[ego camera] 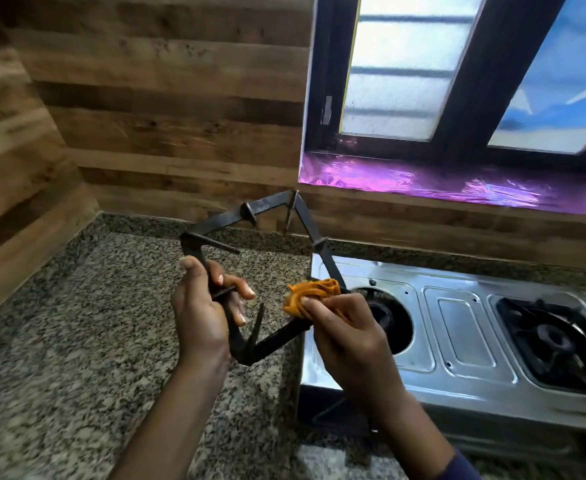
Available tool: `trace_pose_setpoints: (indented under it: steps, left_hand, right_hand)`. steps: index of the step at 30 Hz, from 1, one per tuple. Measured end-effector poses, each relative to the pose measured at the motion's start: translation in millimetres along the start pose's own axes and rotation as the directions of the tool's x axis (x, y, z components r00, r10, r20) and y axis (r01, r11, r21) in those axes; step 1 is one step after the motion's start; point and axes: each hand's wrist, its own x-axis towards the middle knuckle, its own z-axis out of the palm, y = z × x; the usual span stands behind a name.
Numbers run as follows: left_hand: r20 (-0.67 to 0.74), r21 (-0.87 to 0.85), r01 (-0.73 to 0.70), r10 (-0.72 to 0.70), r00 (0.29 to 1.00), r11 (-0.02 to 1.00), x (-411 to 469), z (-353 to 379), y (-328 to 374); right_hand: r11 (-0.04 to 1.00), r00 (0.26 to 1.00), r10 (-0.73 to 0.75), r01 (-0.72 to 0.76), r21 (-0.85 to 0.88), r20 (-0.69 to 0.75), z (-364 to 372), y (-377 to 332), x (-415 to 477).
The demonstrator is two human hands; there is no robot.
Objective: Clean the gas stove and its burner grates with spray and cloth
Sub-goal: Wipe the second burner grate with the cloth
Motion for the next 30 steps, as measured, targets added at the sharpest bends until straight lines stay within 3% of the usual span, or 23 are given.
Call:
trace_pose_setpoints:
  steps: [5, 9, 11, 15, 19, 21, 26, 30]
  left_hand:
    - [0.014, 0.027, -0.002, 0.001, 1.000, 1.000, -2, -14, -3]
    - [0.002, 0.013, 0.032, -0.032, 0.999, 0.999, -3, -22, -3]
    - [0.034, 0.017, 0.041, -0.041, 0.999, 0.999, -5, -22, -1]
    - [0.116, 0.043, 0.003, -0.008, 0.993, 0.999, -11, -19, 6]
    - [0.100, 0.041, -0.032, 0.028, 0.995, 0.999, -9, -28, 13]
    - [0.090, 0.044, -0.010, 0.006, 0.996, 0.999, -10, -33, 11]
    - [0.140, 0.048, 0.050, -0.056, 0.989, 0.998, -22, -28, 2]
    - [0.144, 0.064, -0.005, -0.004, 0.990, 0.998, -19, -28, 4]
  right_hand:
    - [0.996, 0.995, 0.017, -0.009, -0.087, 0.097, -20, 41, -32]
    - [0.960, 0.948, 0.281, -0.277, 0.049, -0.151, -49, 46, -16]
    - [0.955, 0.927, 0.295, -0.289, 0.062, -0.230, -52, 36, 9]
    - [0.958, 0.981, 0.193, -0.188, 0.217, -0.001, -39, 21, 33]
    - [0.948, 0.969, 0.113, -0.171, 0.268, 0.220, -41, 35, 1]
    - [0.933, 0.963, 0.138, -0.205, 0.297, 0.231, -46, 38, -5]
    - [0.967, 0.985, 0.170, -0.168, 0.193, 0.005, -46, 21, 15]
    - [0.974, 0.952, 0.102, -0.155, 0.167, 0.289, -40, 29, 1]
